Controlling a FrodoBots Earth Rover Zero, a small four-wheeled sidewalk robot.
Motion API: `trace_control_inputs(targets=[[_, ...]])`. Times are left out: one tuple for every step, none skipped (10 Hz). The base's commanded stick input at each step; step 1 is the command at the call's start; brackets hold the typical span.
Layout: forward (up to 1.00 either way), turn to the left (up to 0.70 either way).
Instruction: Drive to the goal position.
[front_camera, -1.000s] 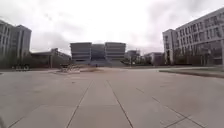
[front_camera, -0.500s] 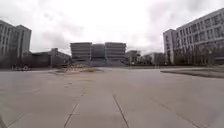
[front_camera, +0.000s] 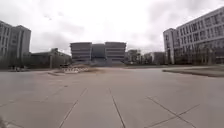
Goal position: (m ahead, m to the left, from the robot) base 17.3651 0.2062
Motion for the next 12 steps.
trace_control_inputs(targets=[[0.7, 0.02], [0.7, 0.02], [0.7, 0.02], [0.7, 0.02], [0.7, 0.02], [0.7, 0.02], [0.7, 0.02], [0.7, 0.02], [0.7, 0.02], [0.7, 0.02], [0.7, 0.02], [0.7, 0.02]])
